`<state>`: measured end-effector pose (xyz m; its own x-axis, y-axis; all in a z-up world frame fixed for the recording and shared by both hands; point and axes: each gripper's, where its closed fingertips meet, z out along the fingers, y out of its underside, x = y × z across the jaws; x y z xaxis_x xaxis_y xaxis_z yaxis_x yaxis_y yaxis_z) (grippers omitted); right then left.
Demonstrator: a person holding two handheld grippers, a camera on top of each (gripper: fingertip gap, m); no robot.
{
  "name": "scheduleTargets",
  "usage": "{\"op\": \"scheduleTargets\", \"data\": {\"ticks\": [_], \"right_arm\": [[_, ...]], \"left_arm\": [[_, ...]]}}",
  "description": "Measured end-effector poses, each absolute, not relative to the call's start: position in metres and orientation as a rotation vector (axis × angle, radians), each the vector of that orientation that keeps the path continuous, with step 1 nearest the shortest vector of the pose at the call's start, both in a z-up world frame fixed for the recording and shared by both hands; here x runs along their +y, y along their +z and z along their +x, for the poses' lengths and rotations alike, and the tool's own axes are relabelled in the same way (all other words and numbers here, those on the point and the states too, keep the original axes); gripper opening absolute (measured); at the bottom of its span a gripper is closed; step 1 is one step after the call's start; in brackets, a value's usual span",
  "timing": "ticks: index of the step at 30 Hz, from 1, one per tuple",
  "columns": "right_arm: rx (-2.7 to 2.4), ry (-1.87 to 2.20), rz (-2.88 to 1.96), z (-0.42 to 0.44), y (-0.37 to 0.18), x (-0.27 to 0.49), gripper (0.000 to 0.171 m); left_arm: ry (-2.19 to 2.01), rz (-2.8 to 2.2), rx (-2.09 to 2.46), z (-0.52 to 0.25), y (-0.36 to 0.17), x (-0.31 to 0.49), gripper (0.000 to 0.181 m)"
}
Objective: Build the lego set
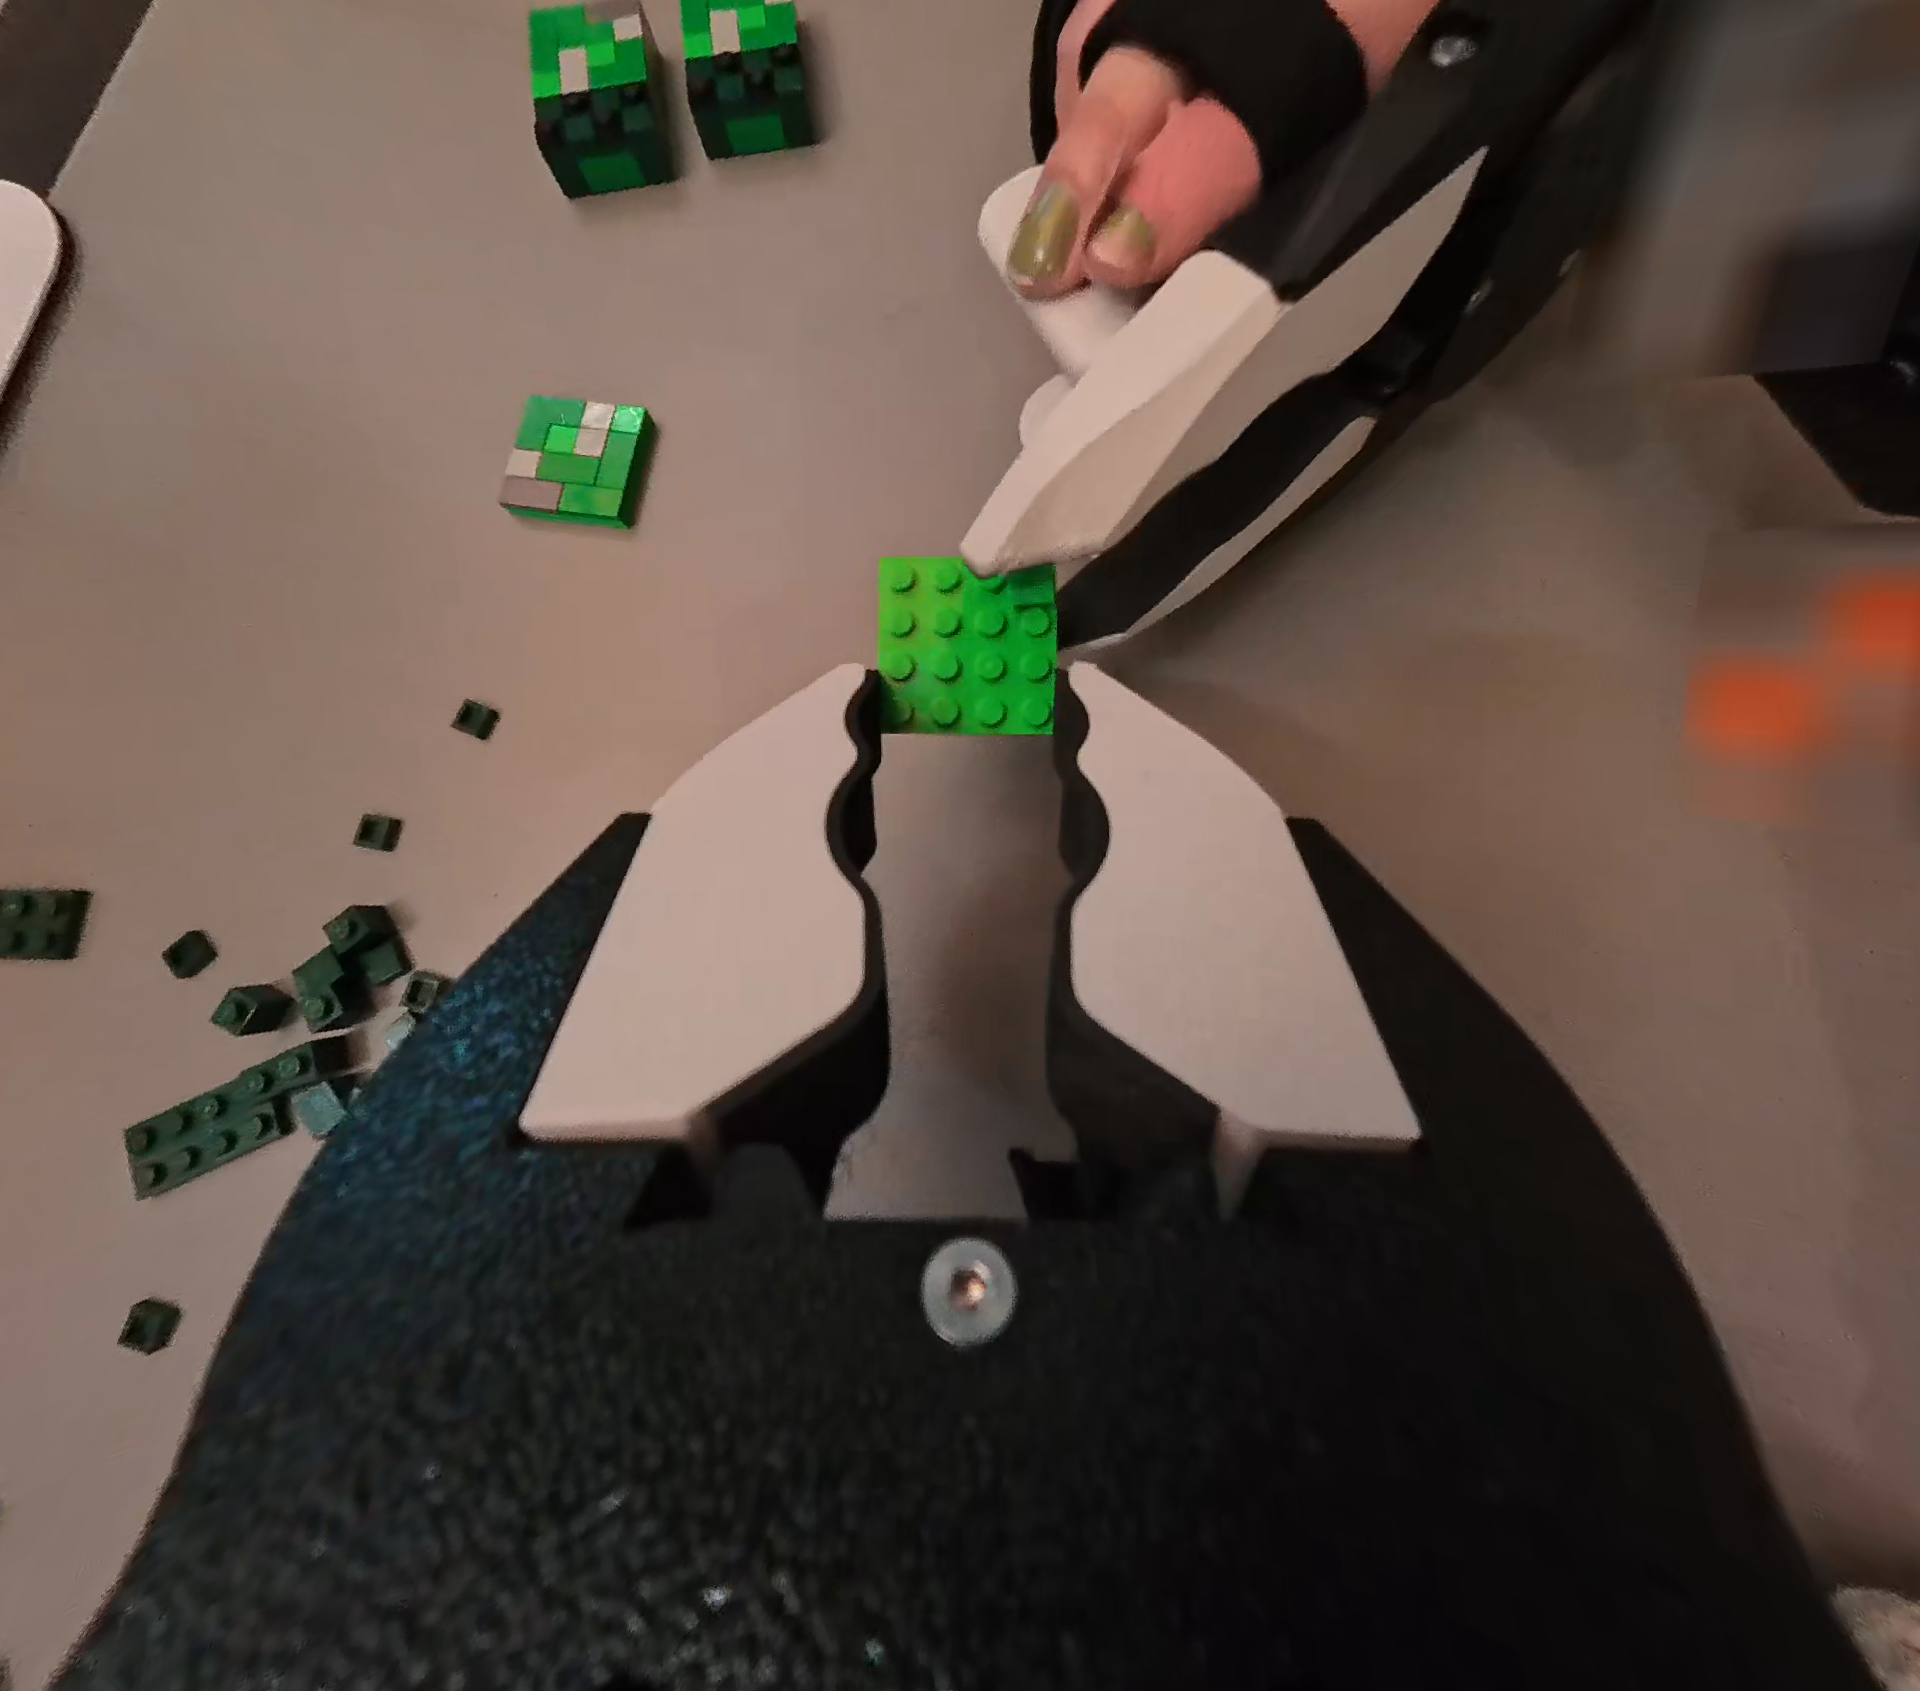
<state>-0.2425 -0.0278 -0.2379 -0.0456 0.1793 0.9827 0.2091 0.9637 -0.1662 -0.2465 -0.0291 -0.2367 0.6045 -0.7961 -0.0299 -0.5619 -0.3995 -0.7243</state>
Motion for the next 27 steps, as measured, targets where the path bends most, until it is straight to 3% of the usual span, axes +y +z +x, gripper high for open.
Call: {"op": "scheduleTargets", "data": {"ticks": [5,16,19,22,27], "right_arm": [[-1.595,-0.066,-0.281,-0.242,-0.235,-0.026,0.010],[-1.652,0.038,-0.369,-0.240,-0.238,-0.025,0.008],[-1.658,0.158,-0.439,-0.240,-0.237,-0.025,0.008],[-1.683,0.220,-0.504,-0.239,-0.241,-0.019,0.008],[-1.747,0.420,-0.604,-0.237,-0.247,-0.024,0.008]], "left_arm": [[-0.410,-2.115,1.057,-0.248,-0.235,-0.028,0.032],[-0.444,-2.099,1.031,-0.244,-0.235,-0.026,0.029],[-0.343,-2.080,1.050,-0.247,-0.237,-0.022,0.062],[-0.136,-1.937,1.069,-0.251,-0.232,-0.014,0.072],[0.157,-1.715,1.198,-0.242,-0.245,-0.019,0.047]]}}
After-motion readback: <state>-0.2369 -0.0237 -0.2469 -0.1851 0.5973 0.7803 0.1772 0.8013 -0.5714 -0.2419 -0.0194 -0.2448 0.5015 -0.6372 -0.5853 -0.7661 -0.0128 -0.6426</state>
